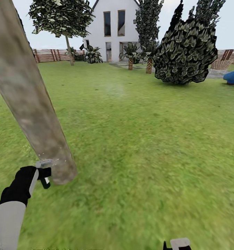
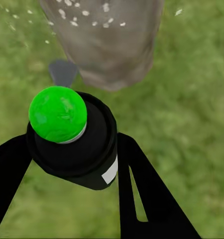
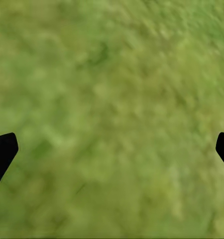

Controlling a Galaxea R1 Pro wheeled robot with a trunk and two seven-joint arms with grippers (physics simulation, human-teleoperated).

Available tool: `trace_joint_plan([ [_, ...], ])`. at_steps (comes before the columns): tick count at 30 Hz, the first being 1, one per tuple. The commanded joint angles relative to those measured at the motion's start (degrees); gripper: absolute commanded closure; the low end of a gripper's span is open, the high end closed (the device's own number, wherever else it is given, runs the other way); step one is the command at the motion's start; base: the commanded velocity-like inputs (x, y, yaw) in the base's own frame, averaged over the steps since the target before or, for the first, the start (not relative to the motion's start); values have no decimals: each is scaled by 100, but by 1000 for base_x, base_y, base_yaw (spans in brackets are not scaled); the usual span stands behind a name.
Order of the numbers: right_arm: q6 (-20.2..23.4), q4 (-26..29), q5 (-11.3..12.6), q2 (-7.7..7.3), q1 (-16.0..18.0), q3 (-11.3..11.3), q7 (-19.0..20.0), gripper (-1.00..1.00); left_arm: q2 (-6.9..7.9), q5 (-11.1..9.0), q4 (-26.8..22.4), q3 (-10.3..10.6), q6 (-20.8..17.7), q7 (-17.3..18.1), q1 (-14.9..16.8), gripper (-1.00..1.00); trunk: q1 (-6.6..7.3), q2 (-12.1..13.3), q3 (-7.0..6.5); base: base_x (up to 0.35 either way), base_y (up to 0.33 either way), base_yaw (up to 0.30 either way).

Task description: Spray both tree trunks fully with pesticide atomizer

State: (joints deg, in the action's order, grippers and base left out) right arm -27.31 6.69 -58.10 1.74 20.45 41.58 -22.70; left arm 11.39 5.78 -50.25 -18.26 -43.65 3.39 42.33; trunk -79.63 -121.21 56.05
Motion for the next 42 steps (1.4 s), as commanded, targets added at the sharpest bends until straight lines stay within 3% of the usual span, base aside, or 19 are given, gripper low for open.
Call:
trace_joint_plan([
  [1,-11,-1,-61,2,3,43,-24,-100,20,66,-17,47,-152,41,87,100,1,-2,5,0,0,52],
  [5,-11,-1,-74,2,3,25,-24,-100,113,70,-18,118,-359,59,421,100,1,-2,5,0,0,6],
  [7,-11,-1,-70,2,3,25,-24,-100,339,88,33,131,-359,270,408,100,1,-2,5,0,0,0],
  [9,-11,-1,-70,2,3,26,-24,-100,428,100,-16,130,-356,521,389,100,1,-2,5,0,0,0],
  [15,-11,-1,-70,2,3,34,-24,-100,439,108,-37,416,-366,635,364,100,1,-2,5,54,-118,0],
  [26,-11,-1,-70,2,3,27,-24,-100,452,127,-29,411,-392,636,395,100,1,-2,5,18,-268,0],
  [28,-9,-1,-70,2,3,32,-24,-100,465,126,-39,411,-614,631,413,100,1,-2,5,0,-273,24],
  [42,-10,-1,-70,3,3,23,-24,-100,462,127,-46,390,-723,571,431,100,1,-2,5,69,-270,220],
])
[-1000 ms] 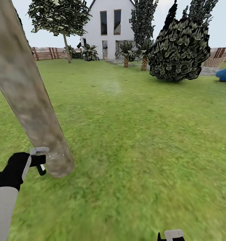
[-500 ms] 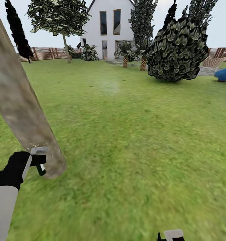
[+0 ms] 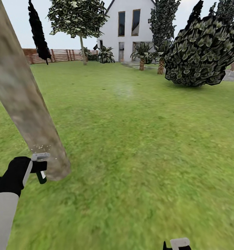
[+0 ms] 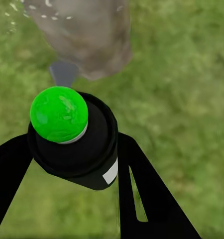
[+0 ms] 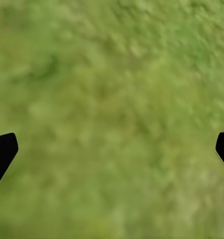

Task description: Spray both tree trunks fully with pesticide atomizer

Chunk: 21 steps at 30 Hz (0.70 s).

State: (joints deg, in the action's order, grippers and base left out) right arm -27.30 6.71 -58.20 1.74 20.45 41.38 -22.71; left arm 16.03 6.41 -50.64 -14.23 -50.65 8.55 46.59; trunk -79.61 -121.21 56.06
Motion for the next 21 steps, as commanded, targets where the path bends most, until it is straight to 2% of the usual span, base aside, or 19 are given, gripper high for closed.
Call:
trace_joint_plan([
  [1,-12,-3,-60,2,3,39,-23,-100,-3,63,-7,-2,-23,52,1,100,-1,-2,5,218,-206,14],
  [8,-12,-3,-63,1,3,34,-23,-100,-3,71,0,7,-11,50,-13,100,-1,-2,5,238,-186,2],
  [14,-10,-3,-60,4,3,36,-23,-100,52,74,57,-56,60,-25,-169,100,-1,-2,5,290,-130,248],
  [15,-8,-3,-60,4,3,31,-23,-100,168,53,73,-104,75,-50,-384,100,-1,-2,5,268,-159,278],
  [16,-7,-3,-60,5,3,31,-23,-100,237,50,81,-233,79,-50,-469,100,-1,-2,5,251,-162,278],
  [18,-5,-3,-60,5,3,28,-23,-100,274,64,87,-471,101,-41,-533,100,-1,-2,5,244,-163,278],
  [21,-10,-3,-60,9,3,28,-23,-100,238,51,97,-527,218,-46,-791,100,-1,-2,5,240,-165,278],
])
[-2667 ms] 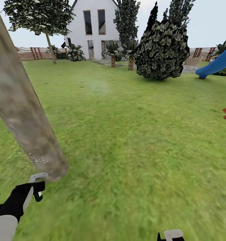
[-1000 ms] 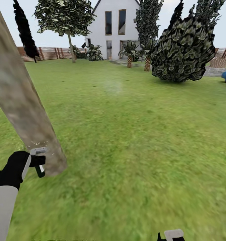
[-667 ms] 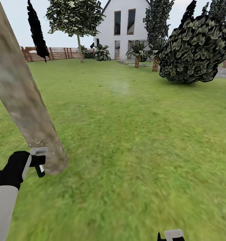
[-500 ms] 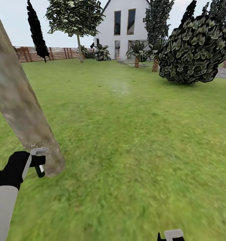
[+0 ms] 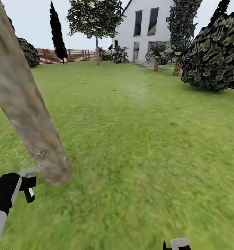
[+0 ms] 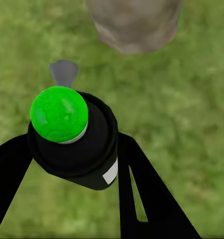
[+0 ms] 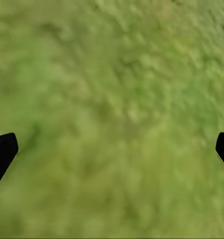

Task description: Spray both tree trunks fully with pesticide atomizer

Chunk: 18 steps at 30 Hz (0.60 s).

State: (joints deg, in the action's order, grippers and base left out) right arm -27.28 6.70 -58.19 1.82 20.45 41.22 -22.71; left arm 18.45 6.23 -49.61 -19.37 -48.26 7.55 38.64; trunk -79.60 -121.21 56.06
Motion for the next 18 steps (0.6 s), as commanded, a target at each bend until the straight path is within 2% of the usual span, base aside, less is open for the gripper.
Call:
trace_joint_plan([
  [1,-10,-2,-61,2,3,44,-23,-100,-16,66,-6,-22,-10,54,-14,100,-1,-2,5,239,-168,278],
  [7,-11,-5,-61,3,3,44,-23,-100,-70,51,-14,106,1,43,-32,100,-1,-2,5,157,-213,248],
  [18,-9,-6,-61,3,3,44,-23,-100,-113,62,-26,114,1,36,-19,100,-1,-2,5,3,-274,13],
])
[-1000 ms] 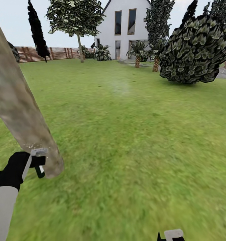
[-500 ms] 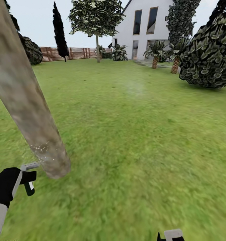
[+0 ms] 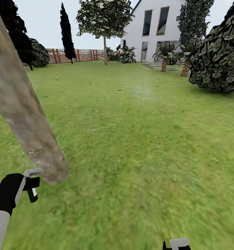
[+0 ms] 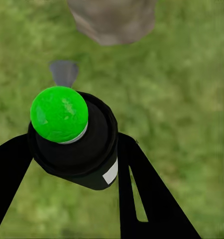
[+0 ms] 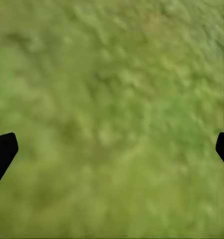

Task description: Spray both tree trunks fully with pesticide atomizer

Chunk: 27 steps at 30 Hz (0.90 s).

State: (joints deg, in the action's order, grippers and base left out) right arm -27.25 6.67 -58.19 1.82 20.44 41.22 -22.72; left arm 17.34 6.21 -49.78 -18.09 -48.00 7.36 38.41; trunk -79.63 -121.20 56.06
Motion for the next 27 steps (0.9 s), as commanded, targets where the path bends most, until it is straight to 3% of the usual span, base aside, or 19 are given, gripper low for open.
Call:
trace_joint_plan([
  [1,-12,-1,-60,-1,3,44,-22,-100,-2,65,-18,-11,-25,55,7,100,1,-2,5,0,-275,0],
  [16,-14,1,-60,-5,3,52,-22,-100,-2,74,-75,-10,-33,39,38,100,1,-2,5,0,-275,3],
  [27,-8,0,-60,-3,3,52,-22,-100,1,73,-291,-19,-81,45,98,100,1,-2,5,136,-252,260],
])
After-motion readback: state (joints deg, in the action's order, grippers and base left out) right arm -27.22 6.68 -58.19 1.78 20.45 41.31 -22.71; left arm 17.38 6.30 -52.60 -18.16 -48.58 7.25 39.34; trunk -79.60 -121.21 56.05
